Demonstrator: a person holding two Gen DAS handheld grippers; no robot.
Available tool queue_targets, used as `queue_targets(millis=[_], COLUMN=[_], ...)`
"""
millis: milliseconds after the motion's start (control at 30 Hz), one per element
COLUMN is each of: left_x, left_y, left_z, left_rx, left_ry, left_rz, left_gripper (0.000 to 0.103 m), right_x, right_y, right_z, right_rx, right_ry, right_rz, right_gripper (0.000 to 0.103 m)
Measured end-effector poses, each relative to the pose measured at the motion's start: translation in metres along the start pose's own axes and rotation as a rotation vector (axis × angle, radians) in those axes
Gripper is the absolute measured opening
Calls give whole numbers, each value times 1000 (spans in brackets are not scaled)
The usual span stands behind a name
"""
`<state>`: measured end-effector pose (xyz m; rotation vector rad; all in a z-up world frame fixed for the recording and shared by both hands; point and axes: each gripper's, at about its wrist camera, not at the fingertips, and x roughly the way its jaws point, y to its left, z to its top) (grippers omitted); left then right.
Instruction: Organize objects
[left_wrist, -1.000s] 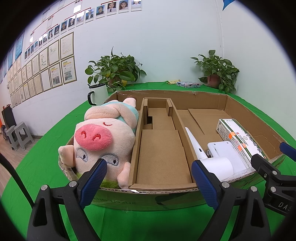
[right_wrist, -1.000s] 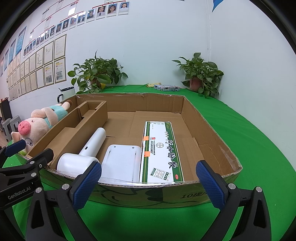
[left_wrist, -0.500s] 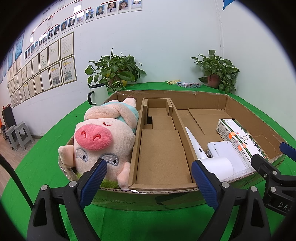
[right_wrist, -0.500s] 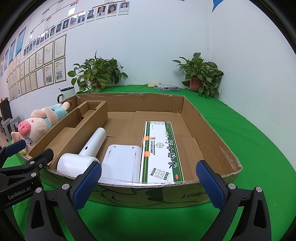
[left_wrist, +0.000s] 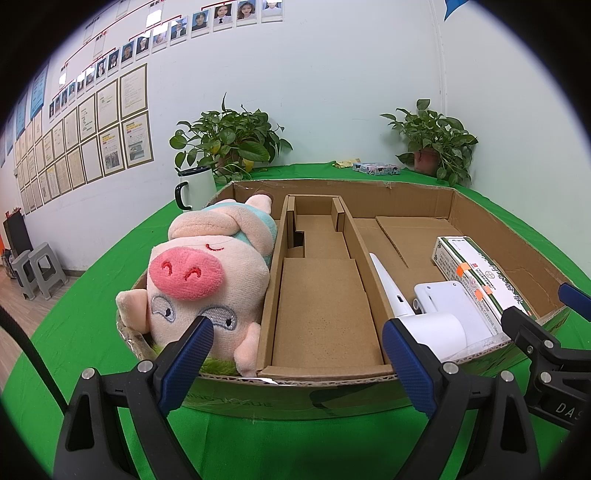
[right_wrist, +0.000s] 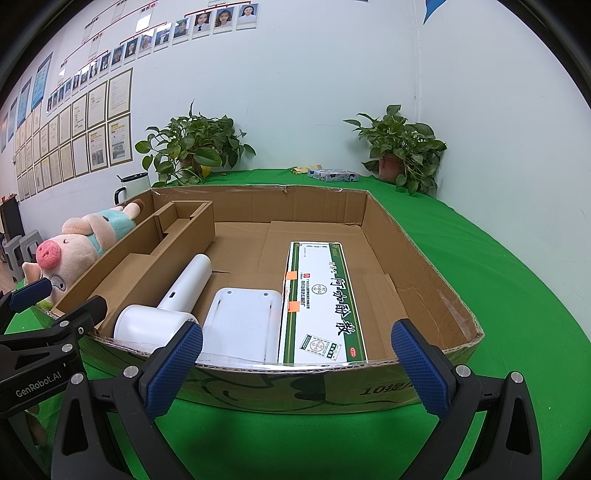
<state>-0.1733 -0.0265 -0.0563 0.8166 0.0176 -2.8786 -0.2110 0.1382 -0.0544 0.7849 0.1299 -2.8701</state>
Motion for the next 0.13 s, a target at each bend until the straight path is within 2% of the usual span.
queue_targets(millis=[133], left_x=[0], left_y=[0], left_z=[0], left_rx=[2], left_ry=[1], left_rz=[3], left_gripper=[93], right_x=[0], right_y=[1], right_z=[0], right_rx=[0], right_ry=[0], right_rz=[0], right_gripper=[103])
